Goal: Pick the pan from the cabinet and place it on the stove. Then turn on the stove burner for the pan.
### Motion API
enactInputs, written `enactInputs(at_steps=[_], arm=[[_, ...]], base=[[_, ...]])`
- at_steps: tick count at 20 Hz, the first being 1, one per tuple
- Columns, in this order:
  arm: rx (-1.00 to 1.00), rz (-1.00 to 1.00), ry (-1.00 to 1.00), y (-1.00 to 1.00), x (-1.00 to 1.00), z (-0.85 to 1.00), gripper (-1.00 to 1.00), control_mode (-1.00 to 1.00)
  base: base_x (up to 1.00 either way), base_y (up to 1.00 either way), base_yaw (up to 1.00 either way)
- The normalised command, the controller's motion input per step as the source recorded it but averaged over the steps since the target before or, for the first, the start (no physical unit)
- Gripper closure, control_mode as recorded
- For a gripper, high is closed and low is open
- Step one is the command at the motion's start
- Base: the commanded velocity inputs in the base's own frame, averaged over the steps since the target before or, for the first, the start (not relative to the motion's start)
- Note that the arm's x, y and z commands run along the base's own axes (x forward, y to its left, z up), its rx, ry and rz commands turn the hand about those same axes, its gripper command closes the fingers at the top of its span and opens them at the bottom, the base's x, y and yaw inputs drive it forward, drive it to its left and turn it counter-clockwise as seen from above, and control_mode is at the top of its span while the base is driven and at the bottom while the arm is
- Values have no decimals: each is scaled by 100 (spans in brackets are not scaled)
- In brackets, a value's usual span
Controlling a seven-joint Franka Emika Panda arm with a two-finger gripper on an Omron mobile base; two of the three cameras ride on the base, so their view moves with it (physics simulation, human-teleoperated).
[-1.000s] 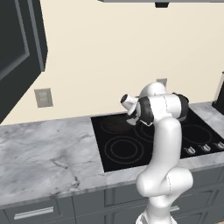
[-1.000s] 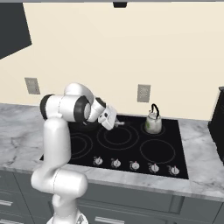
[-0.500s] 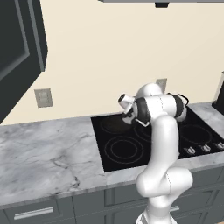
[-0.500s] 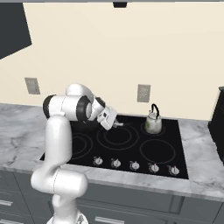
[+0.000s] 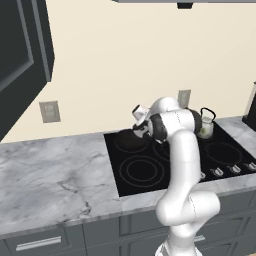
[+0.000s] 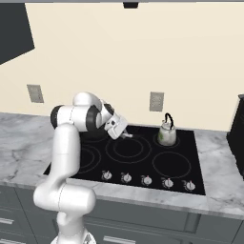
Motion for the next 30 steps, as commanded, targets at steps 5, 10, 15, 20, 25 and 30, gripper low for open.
enactInputs(at_steps=[5,10,15,20,25,30], arm=[[-2,-13,-1,10,1,-34,100,-100],[0,-3,0,0,0,-25,100,-100],[-1,0,0,5,0,-27,100,-100],[0,0,-2,0,-6,-32,100,-100],[0,0,0,0,-4,-37,100,-100],[0,1,0,0,-1,-37,100,-100]], base=[[0,0,0],[0,0,0],[0,0,0],[0,0,0],[0,0,0],[0,0,0]])
